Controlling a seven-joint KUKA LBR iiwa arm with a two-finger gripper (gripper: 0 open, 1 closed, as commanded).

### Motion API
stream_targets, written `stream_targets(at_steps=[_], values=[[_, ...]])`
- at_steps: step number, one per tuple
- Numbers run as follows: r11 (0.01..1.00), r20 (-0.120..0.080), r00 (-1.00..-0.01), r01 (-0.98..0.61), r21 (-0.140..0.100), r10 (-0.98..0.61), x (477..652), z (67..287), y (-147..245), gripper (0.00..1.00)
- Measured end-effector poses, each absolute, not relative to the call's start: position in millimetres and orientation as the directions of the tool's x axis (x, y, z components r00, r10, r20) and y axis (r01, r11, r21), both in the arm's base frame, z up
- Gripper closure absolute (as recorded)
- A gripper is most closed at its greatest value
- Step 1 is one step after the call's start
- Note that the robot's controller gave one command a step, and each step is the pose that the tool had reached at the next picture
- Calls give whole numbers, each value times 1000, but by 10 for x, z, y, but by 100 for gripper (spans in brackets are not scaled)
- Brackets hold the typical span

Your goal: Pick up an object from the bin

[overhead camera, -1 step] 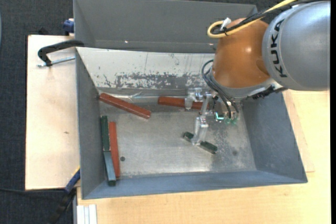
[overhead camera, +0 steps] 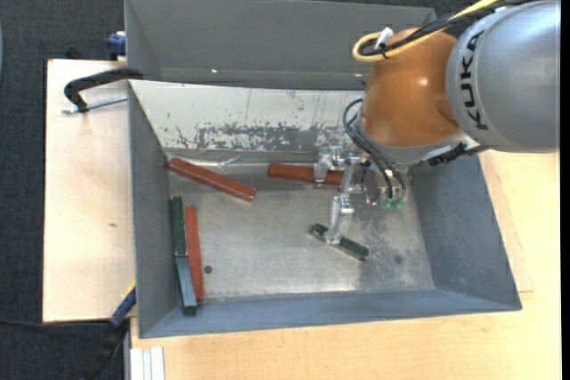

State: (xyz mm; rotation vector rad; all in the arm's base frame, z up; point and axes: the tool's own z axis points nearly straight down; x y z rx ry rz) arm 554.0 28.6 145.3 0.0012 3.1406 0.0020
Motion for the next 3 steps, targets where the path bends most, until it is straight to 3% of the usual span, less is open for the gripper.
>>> stream_targets(at_steps=[1, 2, 3], values=[[995, -3, -995, 100, 2, 100, 5218, 838, 4, 0], [995, 1, -995, 99, 1, 99, 5133, 640, -66, 0], [972, -5, -971, 237, 2, 237, 5127, 988, -135, 0]])
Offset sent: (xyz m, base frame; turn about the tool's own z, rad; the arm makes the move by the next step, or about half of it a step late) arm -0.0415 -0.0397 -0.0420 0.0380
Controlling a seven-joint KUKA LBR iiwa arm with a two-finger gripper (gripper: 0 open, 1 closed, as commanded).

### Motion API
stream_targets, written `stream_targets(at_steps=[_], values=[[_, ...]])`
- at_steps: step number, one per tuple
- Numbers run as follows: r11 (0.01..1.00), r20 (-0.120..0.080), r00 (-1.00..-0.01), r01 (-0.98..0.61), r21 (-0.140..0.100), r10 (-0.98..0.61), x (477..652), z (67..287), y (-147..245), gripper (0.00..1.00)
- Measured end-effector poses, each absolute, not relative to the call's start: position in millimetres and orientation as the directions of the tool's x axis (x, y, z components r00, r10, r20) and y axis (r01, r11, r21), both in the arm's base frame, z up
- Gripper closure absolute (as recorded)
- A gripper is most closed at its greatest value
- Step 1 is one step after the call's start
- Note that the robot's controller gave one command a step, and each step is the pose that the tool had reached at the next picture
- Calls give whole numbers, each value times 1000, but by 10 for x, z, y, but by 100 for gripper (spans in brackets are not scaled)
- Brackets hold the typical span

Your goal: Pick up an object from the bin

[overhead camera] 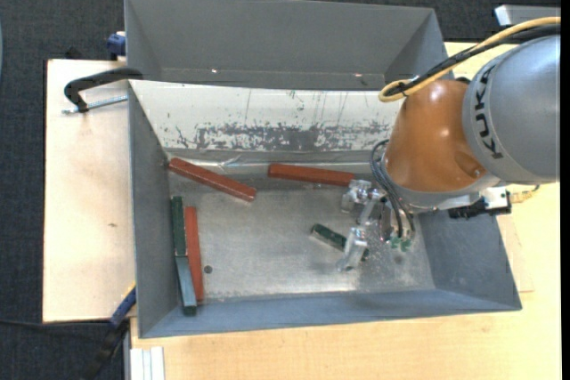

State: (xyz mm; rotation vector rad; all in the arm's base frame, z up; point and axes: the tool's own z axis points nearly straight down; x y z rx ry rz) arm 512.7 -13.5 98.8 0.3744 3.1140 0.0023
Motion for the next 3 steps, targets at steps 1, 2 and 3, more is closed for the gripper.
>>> stream_targets(at_steps=[1, 2, 3], values=[[995, 0, -995, 101, 1, 101, 5140, 678, -68, 0], [929, 2, -929, 370, 1, 370, 5034, 704, -252, 100], [929, 2, -929, 370, 1, 370, 5034, 704, -252, 100]])
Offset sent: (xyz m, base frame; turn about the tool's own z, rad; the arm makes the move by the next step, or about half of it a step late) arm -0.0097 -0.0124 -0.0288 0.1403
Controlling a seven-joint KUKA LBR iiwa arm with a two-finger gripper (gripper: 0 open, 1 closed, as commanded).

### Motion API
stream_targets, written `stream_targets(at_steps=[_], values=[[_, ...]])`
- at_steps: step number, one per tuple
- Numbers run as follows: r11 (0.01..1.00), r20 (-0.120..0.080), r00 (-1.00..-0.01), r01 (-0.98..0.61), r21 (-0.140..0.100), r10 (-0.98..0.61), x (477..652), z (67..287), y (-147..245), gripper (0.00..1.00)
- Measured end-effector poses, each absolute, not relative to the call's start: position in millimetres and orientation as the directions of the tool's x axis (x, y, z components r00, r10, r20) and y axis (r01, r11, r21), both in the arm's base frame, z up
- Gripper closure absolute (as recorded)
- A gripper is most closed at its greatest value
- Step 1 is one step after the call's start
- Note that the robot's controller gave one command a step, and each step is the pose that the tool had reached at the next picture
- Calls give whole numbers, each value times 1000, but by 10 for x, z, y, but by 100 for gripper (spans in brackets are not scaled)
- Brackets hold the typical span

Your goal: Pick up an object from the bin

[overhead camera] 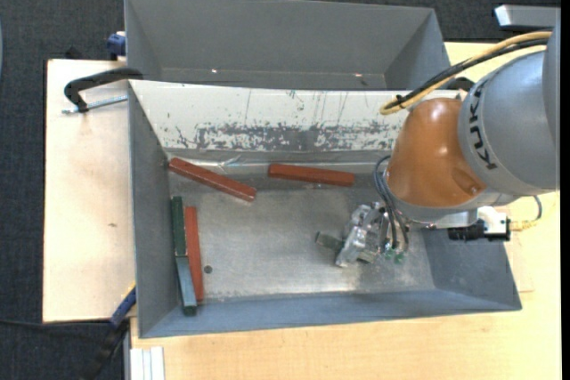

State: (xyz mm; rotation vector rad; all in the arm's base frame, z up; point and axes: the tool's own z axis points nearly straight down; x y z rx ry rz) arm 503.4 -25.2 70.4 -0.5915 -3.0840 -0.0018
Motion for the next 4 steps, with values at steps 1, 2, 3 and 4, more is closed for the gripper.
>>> stream_targets(at_steps=[1, 2, 3, 4], values=[[929, 3, -929, 370, 0, 370, 5024, 748, -251, 100], [929, 1, -929, 370, 1, 370, 5024, 899, -251, 100], [929, -5, -929, 369, 3, 369, 5040, 1010, -251, 100], [929, -5, -929, 369, 3, 369, 5040, 1090, -250, 100]])
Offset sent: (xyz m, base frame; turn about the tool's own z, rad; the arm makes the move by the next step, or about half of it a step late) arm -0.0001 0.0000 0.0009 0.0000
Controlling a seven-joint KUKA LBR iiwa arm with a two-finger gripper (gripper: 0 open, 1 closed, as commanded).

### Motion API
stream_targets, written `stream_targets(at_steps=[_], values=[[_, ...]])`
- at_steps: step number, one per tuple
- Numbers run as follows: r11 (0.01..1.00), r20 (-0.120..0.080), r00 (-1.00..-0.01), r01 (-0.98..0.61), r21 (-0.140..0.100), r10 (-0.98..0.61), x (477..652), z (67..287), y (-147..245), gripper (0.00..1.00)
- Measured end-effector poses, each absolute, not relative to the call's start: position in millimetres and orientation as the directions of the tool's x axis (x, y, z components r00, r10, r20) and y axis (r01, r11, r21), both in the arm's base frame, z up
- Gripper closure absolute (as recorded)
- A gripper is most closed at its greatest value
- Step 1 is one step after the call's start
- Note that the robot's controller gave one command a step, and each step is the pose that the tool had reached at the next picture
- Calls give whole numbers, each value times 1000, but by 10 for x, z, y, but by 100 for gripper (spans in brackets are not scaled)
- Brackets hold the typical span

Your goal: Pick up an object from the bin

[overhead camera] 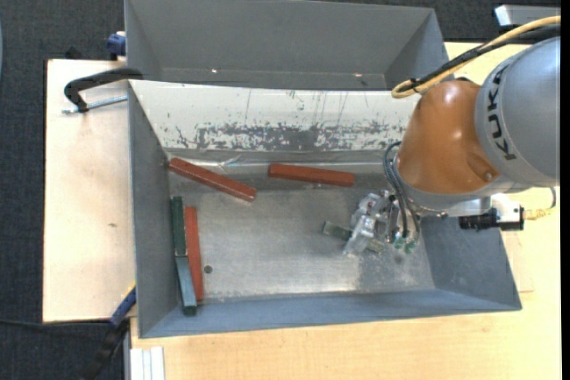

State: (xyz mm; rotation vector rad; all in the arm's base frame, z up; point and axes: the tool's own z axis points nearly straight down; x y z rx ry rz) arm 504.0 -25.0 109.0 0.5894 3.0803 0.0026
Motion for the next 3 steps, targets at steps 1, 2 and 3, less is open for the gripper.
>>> stream_targets(at_steps=[1, 2, 3], values=[[929, 0, -929, 369, 1, 369, 5032, 1191, -250, 100], [929, 0, -929, 369, 1, 369, 5032, 1356, -250, 100], [929, -3, -929, 369, 2, 369, 5041, 1517, -249, 100]])
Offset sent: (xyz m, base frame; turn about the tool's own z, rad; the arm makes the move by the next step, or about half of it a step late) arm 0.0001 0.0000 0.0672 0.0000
